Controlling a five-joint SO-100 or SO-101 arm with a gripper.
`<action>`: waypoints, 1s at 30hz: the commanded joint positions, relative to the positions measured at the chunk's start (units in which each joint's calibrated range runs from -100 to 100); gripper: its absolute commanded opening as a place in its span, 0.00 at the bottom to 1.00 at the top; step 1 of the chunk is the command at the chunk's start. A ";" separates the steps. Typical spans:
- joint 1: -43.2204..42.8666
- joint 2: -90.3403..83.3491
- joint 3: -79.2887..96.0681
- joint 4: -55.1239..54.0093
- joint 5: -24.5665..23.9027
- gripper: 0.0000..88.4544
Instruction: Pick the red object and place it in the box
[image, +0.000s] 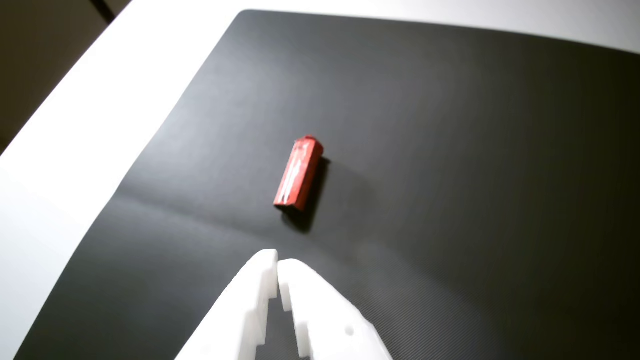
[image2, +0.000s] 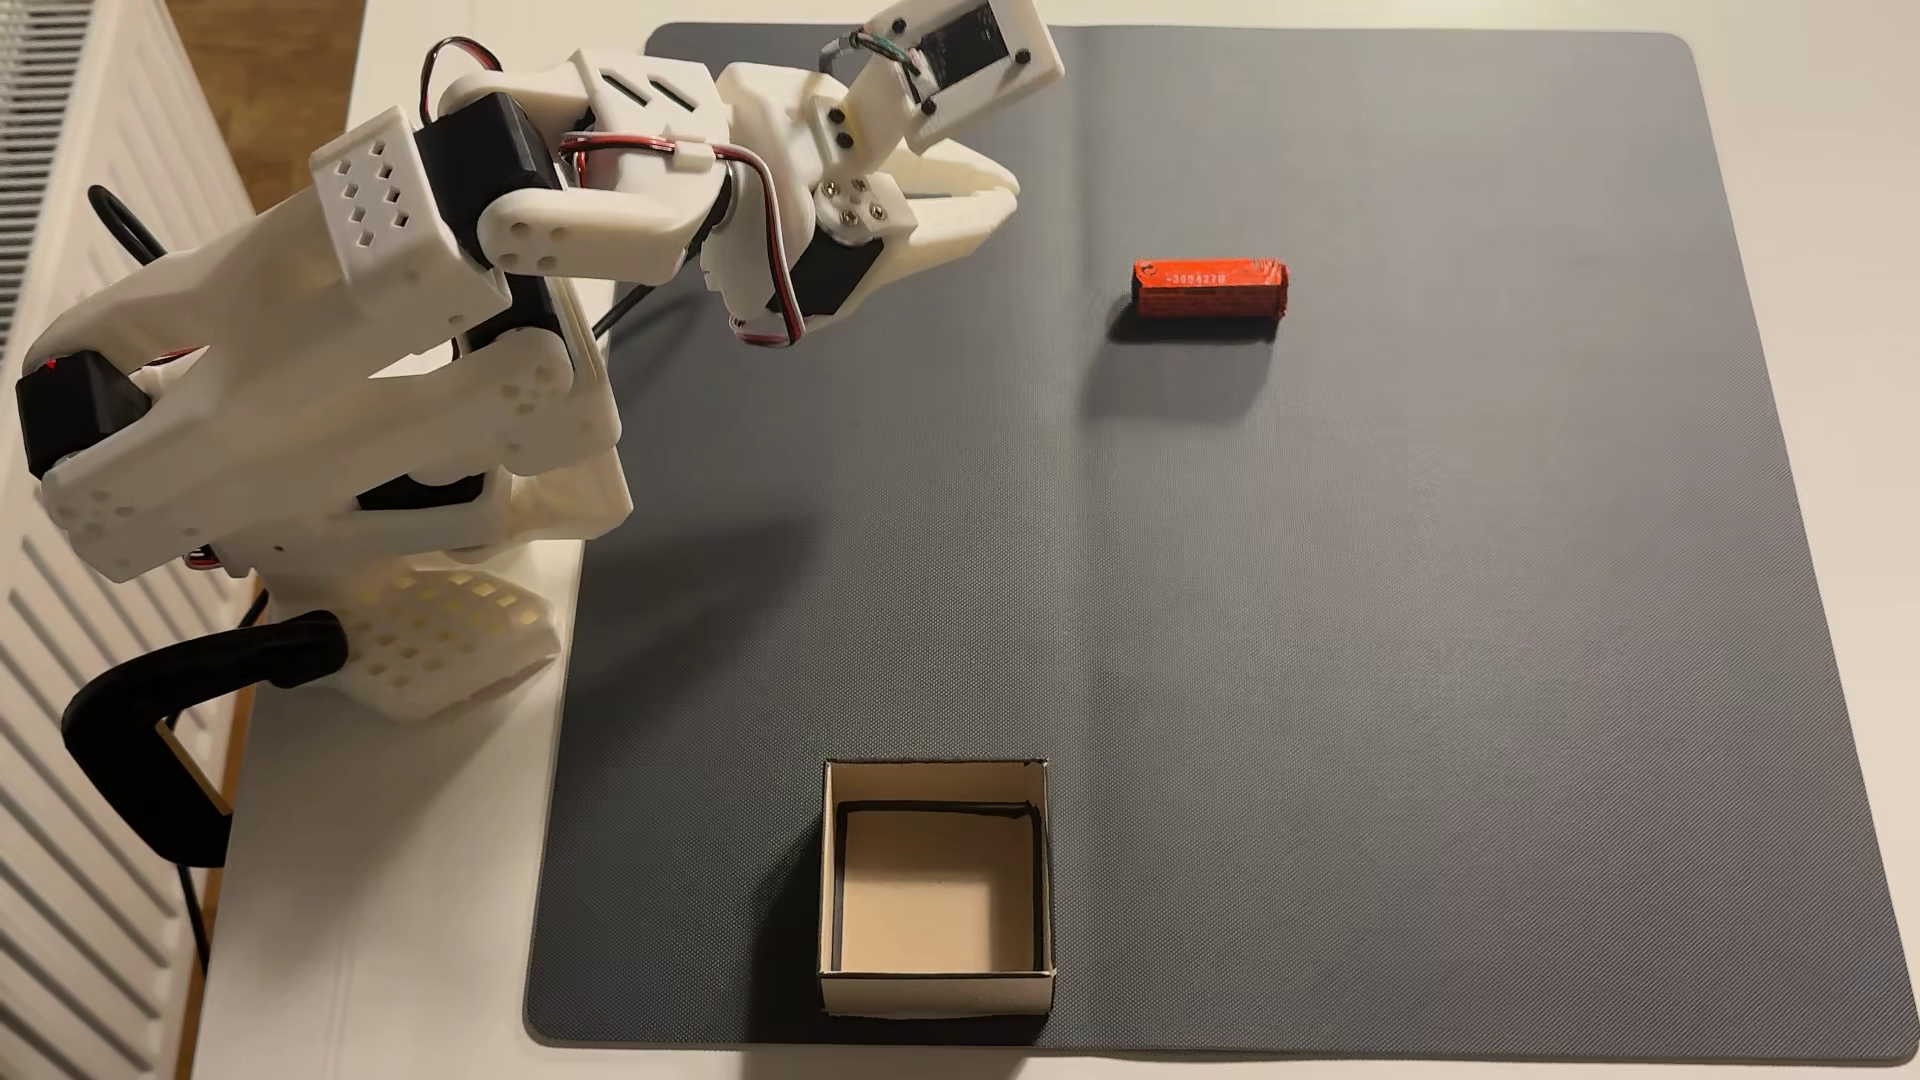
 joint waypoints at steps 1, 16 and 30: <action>-0.37 5.08 -1.30 -4.04 4.11 0.01; 0.07 59.67 -31.23 -23.62 5.51 0.12; -1.41 84.59 -32.59 -44.43 3.74 0.29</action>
